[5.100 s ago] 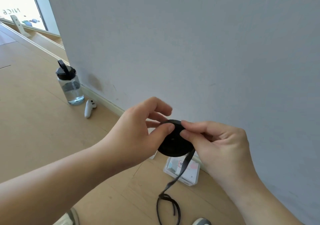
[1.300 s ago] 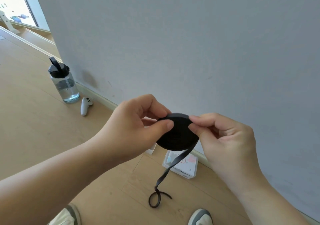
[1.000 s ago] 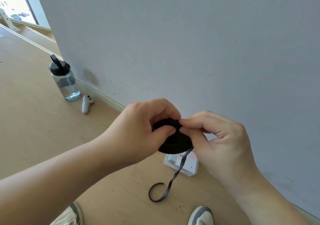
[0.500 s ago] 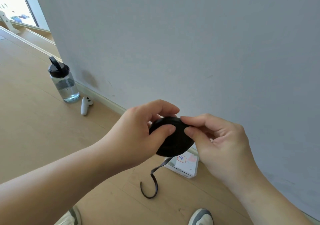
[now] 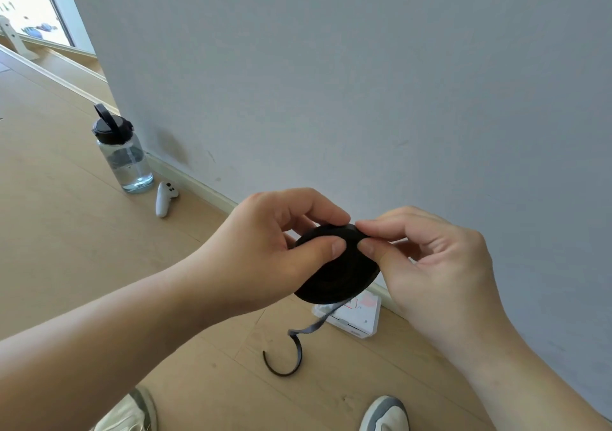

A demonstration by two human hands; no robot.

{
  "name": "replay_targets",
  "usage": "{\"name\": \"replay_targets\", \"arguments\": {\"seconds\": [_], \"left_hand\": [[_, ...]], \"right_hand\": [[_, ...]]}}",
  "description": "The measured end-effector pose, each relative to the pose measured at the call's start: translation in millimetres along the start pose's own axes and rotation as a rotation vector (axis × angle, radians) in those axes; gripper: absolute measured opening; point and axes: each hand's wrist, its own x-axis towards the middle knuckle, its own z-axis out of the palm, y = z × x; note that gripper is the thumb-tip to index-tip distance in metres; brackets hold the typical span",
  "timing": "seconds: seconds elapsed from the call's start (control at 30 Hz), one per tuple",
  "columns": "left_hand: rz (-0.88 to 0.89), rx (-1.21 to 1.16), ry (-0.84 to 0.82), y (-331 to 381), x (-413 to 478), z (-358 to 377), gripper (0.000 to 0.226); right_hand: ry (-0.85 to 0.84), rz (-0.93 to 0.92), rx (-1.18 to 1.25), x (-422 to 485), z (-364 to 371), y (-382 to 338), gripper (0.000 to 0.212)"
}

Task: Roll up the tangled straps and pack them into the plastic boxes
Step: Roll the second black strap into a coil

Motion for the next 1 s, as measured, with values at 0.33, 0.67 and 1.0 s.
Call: {"name": "replay_targets", "arguments": {"seconds": [0.33,0.67,1.0], "left_hand": [[-0.070,-0.130,-0.038,1,3,-6,0.019],[-0.076,-0.071,0.040,3,3,-6,0.024],[-0.056,-0.157,0.075,-3,-1,2,0.028]], "right_hand": [[-0.006,0.073,0.134,-3,4,-5,0.034],[0.031,0.049,0.105,-4,8,-14,0.034],[0.067,0.110,0.082,0,5,-11,0.032]]}}
